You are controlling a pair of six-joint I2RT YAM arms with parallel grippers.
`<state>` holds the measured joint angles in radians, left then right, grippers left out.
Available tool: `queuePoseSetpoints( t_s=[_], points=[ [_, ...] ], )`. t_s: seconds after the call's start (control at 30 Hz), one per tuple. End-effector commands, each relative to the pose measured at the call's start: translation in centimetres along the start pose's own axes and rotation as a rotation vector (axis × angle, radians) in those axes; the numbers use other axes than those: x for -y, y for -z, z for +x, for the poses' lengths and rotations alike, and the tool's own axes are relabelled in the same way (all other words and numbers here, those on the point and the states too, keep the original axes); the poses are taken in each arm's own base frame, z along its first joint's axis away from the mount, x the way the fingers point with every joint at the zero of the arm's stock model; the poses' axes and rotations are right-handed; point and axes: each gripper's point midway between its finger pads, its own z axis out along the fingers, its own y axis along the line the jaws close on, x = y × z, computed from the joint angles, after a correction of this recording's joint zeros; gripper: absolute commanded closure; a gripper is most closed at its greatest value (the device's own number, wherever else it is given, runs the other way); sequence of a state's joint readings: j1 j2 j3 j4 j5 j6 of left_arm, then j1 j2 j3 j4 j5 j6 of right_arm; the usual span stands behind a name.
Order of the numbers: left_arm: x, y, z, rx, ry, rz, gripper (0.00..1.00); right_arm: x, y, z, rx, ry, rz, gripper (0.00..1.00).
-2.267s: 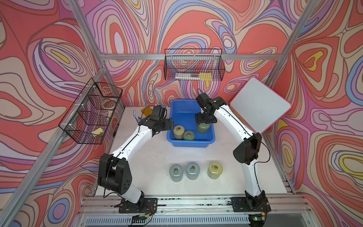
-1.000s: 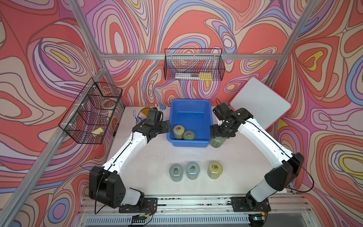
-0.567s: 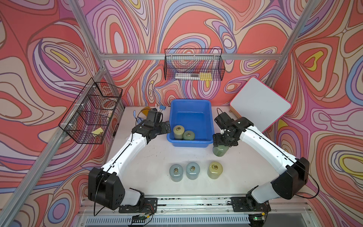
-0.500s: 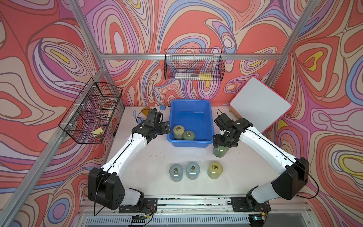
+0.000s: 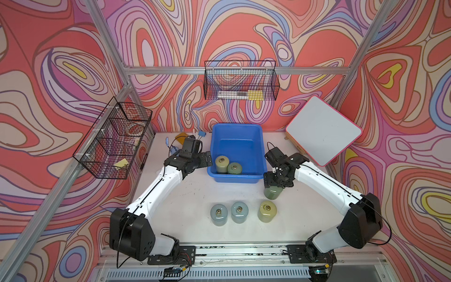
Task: Take the tea canister out of the basket
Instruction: Place the tea canister at the center of the board.
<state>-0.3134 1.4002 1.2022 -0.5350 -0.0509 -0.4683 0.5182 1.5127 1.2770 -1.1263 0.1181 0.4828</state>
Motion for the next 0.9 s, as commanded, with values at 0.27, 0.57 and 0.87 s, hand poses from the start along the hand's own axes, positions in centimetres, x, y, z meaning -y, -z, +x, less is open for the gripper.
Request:
queuePoseSetpoints(
  t_s=[0.27, 0.57, 0.87],
  points=[
    [-0.3, 0.4, 0.2, 0.002, 0.009, 0.004, 0.01, -0.4, -1.8, -0.2, 0.038, -0.028, -0.019, 0.37],
    [0.0, 0.1, 0.6, -0.004, 0.014, 0.025, 0.01, -0.5, -3.6, 0.3, 0.026, -0.031, -0.018, 0.36],
    [-0.1, 1.0, 0.6, 0.052, 0.028, 0.055, 0.01, -0.7, -5.0, 0.6, 0.006, -0.034, -0.02, 0.33]
  ],
)
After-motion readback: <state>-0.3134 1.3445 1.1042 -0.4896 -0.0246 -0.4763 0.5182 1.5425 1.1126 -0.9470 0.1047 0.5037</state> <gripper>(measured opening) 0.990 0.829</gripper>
